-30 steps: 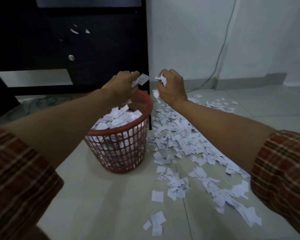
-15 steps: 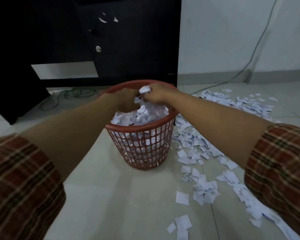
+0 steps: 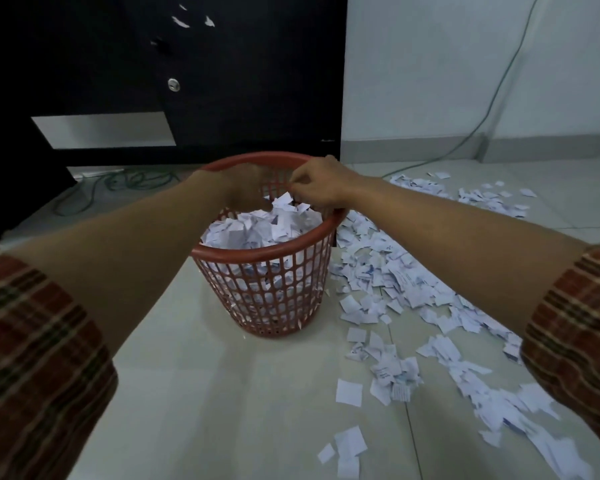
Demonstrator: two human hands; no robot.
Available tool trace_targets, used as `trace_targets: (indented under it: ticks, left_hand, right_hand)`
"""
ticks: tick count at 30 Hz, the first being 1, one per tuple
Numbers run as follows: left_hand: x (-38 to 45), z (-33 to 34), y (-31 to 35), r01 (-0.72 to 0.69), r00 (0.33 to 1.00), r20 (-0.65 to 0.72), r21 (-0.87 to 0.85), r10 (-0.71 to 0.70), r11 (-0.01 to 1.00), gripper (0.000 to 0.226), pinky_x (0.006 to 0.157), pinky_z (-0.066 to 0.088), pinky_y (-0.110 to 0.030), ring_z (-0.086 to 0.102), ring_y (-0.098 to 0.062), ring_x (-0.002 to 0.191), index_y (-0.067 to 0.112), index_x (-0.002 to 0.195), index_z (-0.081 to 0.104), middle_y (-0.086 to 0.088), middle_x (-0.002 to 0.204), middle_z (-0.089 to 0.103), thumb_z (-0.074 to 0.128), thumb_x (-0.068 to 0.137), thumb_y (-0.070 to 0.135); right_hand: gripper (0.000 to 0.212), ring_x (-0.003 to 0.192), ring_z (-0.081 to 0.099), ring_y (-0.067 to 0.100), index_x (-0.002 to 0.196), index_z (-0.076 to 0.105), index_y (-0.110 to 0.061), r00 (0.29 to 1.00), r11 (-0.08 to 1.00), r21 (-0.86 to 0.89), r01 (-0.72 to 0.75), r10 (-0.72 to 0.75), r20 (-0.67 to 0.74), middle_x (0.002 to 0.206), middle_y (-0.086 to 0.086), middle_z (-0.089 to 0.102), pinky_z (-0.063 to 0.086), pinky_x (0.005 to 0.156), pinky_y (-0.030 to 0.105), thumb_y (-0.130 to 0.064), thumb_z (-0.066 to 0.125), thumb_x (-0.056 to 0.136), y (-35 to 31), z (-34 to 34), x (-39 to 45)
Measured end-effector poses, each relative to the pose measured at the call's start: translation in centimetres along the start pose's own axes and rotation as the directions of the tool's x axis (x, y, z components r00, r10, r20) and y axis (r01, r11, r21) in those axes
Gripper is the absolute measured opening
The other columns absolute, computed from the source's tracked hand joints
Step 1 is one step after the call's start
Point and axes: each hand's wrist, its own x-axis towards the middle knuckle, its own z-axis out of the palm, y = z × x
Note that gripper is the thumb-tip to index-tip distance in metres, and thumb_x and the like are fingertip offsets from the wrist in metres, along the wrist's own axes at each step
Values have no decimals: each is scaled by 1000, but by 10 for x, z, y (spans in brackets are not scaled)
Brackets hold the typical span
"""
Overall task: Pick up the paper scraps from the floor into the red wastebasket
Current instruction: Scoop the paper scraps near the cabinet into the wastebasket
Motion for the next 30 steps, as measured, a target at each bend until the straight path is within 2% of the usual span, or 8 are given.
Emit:
trace_targets:
  ticks: [2, 4, 7, 10, 18, 24, 27, 30]
  left_hand:
    - [1, -4, 18, -140, 986, -93, -3, 139, 990, 44, 88, 46, -33, 57, -23, 111, 22, 135, 50, -2, 123, 60, 62, 92, 27]
    - [2, -9, 40, -242, 953, -187, -4, 237, 970, 27, 86, 49, -36, 61, -25, 103, 12, 121, 59, -7, 111, 63, 54, 95, 19]
    - [7, -9, 72, -326, 892, -333, -2, 306, 946, 24, 88, 49, -40, 58, -28, 101, 7, 112, 61, -13, 112, 58, 54, 92, 19]
    - [9, 0, 98, -417, 841, -373, 15, 392, 909, 28, 93, 47, -44, 54, -28, 106, 13, 116, 59, -11, 118, 54, 56, 88, 18]
    - [2, 56, 168, -500, 804, -343, 48, 485, 864, 39, 97, 43, -47, 49, -29, 118, 20, 128, 51, -8, 131, 51, 55, 90, 27]
    - [-10, 114, 202, -555, 806, -260, -18, 532, 831, 45, 98, 42, -49, 45, -28, 121, 19, 131, 46, -7, 135, 46, 57, 90, 35]
    - [-18, 155, 201, -566, 820, -151, -66, 552, 822, 50, 99, 40, -46, 43, -29, 123, 17, 136, 42, -8, 138, 44, 57, 91, 32]
    - [-25, 192, 190, -596, 803, -36, -49, 595, 802, 50, 97, 41, -45, 43, -30, 122, 17, 137, 42, -9, 139, 43, 57, 92, 30]
  right_hand:
    - [26, 91, 58, 23, 78, 70, -25, 988, 995, -83, 51, -63, -141, 73, -11, 58, 46, 87, 37, -30, 51, 93, 10, 2, -1]
    - [27, 87, 53, 24, 91, 71, -21, 953, 990, -103, 97, -122, -276, 77, -5, 52, 40, 78, 33, -35, 48, 94, 18, 2, -7]
    - [31, 91, 47, 23, 106, 62, -13, 890, 994, -80, 69, -98, -445, 94, 5, 49, 37, 77, 33, -34, 42, 95, 35, -1, -25]
    - [38, 100, 49, 30, 113, 57, -14, 854, 998, -58, 30, -55, -517, 103, 12, 54, 43, 84, 41, -39, 36, 95, 60, -3, -51]
    - [37, 106, 47, 29, 120, 52, -13, 900, 984, -100, -148, 92, -426, 116, 13, 51, 43, 87, 42, -41, 45, 97, 124, 7, -127]
    - [42, 106, 48, 34, 124, 50, -10, 930, 966, -120, -228, 180, -319, 118, 17, 50, 44, 85, 44, -42, 48, 97, 163, 30, -181]
    - [42, 107, 48, 32, 124, 51, -10, 948, 960, -133, -245, 209, -240, 118, 15, 50, 44, 85, 45, -41, 51, 96, 178, 51, -209]
    - [42, 105, 50, 33, 125, 52, -11, 960, 957, -154, -246, 218, -179, 118, 14, 51, 46, 83, 48, -40, 55, 94, 190, 79, -234]
